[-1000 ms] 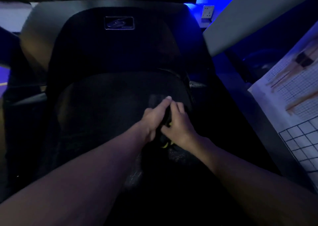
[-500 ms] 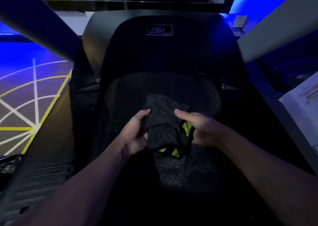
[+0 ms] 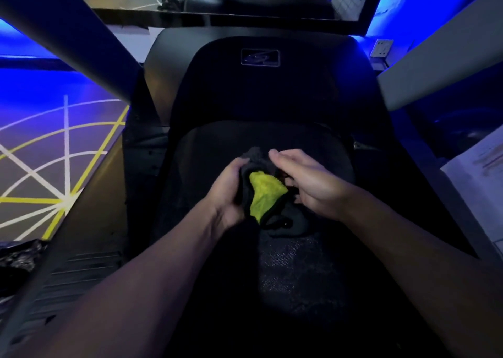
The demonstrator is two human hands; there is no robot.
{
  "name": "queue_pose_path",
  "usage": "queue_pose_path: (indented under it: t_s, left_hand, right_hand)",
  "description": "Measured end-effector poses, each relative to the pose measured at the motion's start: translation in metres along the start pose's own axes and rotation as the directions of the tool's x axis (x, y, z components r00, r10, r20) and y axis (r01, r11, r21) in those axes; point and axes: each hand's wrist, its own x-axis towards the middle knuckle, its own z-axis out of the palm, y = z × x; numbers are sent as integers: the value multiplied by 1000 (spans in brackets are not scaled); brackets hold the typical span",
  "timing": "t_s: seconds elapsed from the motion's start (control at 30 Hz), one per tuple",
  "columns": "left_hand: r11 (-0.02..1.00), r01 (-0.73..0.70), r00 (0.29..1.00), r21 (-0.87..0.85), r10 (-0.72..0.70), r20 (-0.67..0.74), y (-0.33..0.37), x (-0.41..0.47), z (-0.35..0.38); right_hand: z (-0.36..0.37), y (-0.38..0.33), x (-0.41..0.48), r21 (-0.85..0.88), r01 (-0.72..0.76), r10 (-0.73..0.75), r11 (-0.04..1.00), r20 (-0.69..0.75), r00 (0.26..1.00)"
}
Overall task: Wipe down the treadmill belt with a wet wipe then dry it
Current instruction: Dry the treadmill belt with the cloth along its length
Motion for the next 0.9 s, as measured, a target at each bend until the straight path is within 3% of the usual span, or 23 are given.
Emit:
queue_pose_path:
  t_s: [0.13,0.23,0.3,0.37,0.4,0.5,0.6,0.67,0.77,0.83,0.9]
  left_hand:
    - [996,-12,1000,-94,11,-16,-3,-3,5]
    - [989,-65,996,-132,55,-71,1,-7,5]
    - [994,-104,991,-36,100,-94,8,-8,-1]
    - [972,-141,985,188,156,-70,19,-13,-14]
    - [937,-147,987,316,160,-16,26,-16,-21]
    - [771,-112,989,627,24,147,44,-26,-28]
    - [654,-86,993,752,-4,117,46,-29,-16]
    - [705,-92,994,703,23,107,46,-33,-7]
    - [824,-65,996,562,20,85,51,-36,-5]
    - [865,-99,993,492,57,99,54,-32,-5]
    - [888,-109,993,447,81,81,56,-31,-4]
  right_hand:
    - [4,6,8,-303,25,-57,953,-98,994]
    - [3,1,13,-296,148,-224,944,-245,943]
    - [-5,-5,15,-361,213,-356,908,-395,847]
    - [-18,-13,16,-355,255,-419,899,-532,735]
    - [-24,-15,16,-358,269,-434,894,-549,714]
    - [-23,-21,17,-383,289,-454,877,-470,757]
    - [-12,-35,20,-333,269,-384,904,-350,855]
    - [-14,-42,25,-383,220,-351,897,-315,882]
    - [-25,-44,29,-642,140,-388,754,-262,884]
    - [-25,-38,22,-570,218,-359,792,-145,922]
    - [-21,-25,15,-432,244,-224,868,99,970]
